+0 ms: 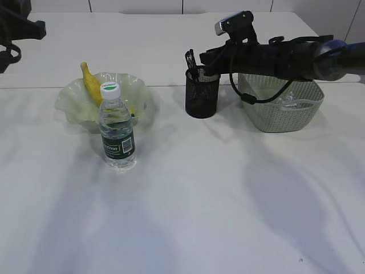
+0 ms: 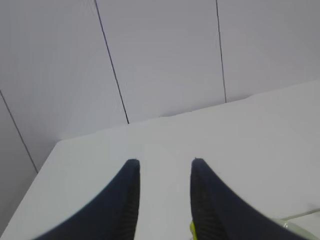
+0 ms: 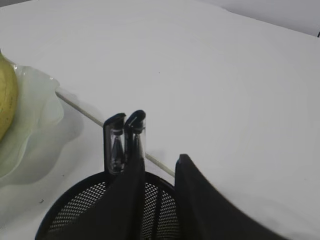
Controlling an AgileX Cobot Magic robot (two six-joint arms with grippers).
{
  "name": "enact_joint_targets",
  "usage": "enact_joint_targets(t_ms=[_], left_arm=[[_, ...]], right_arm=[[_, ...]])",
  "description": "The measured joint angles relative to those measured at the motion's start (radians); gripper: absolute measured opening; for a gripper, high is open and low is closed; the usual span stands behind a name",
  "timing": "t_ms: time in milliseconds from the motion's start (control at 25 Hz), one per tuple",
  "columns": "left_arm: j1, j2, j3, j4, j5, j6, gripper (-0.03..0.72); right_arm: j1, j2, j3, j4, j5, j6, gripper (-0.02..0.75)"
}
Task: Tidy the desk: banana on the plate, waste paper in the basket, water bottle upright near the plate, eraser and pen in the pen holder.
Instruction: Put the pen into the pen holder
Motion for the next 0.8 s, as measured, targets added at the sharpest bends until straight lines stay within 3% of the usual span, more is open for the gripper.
enact_joint_targets(t_ms=[240,640,800], left_arm=[[-0.010,0.000,0.000,0.044,-0.001,0.002,0.239],[-0.020,-0.027,0.002,-0.014,-0.003,0.005,0.239],[-0.020,-0.059,0.002,-0.025,-0.003,0.005,0.239]], right_arm=[[0.000,-0.041,0.000,-0.110,0.000,0.016,0.165],[0.000,-0.127,0.000,-0.157,0.055,0.065,0.166],[-0.006,-0.158,0.000,-0.232,0.081,0.123,0.166]])
